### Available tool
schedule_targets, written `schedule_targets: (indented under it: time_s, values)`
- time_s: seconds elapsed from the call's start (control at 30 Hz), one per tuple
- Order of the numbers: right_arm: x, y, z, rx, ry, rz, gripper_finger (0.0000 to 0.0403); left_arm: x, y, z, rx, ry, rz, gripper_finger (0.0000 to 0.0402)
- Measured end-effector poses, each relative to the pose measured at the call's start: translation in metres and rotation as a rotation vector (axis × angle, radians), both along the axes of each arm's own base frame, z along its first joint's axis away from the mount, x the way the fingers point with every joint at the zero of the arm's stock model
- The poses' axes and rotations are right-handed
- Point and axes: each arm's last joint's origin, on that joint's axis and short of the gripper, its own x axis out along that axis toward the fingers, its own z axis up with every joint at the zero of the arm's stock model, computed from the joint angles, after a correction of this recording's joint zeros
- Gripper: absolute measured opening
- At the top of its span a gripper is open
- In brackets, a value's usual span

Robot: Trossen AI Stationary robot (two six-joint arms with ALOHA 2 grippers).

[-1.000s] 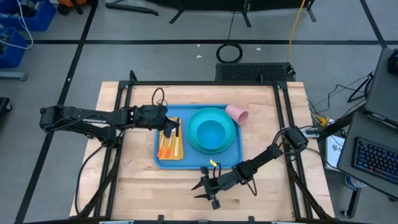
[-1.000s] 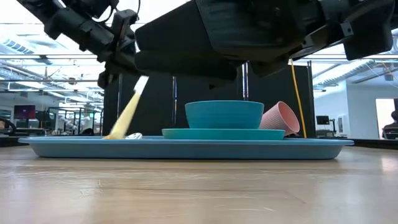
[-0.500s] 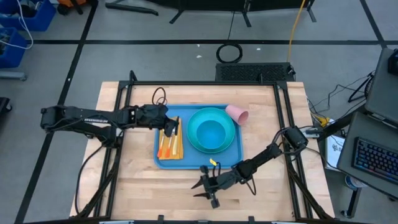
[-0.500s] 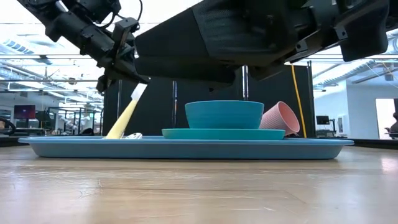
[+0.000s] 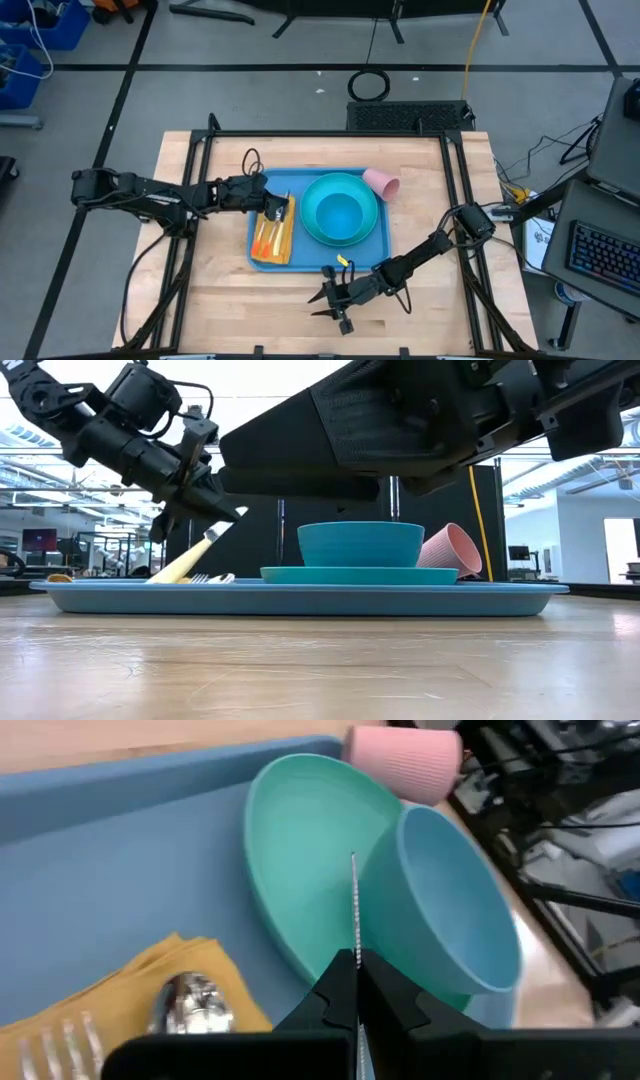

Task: Set up tray
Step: Put the yellow knife on the yellow table napkin

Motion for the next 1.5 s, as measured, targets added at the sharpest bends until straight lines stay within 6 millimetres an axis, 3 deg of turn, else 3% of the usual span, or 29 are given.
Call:
schedule_targets:
  time_s: [0.27,0.7,1.13,1.5]
  values:
    - [0.0,0.0,-0.001,-0.003,0.005,-0.001,0.0139,0.0,0.002,0.001,0.005,-0.022,-0.061,0.0002]
    - [0.0,0.0,-0.001,-0.004,0.006,-0.002,0.0139,-0.003,0.012,0.0,0.057,0.003,0.097,0.0004]
    - [0.0,0.0,-0.001,-0.004,0.006,-0.002,0.0139,0.001,0.013,0.008,-0.126,-0.13,-0.046,0.0003]
    - [0.0,0.0,-0.001,-0.003,0.006,0.0,0.0139,0.007,0.001,-0.018,-0.206,0.009,-0.028,0.0002]
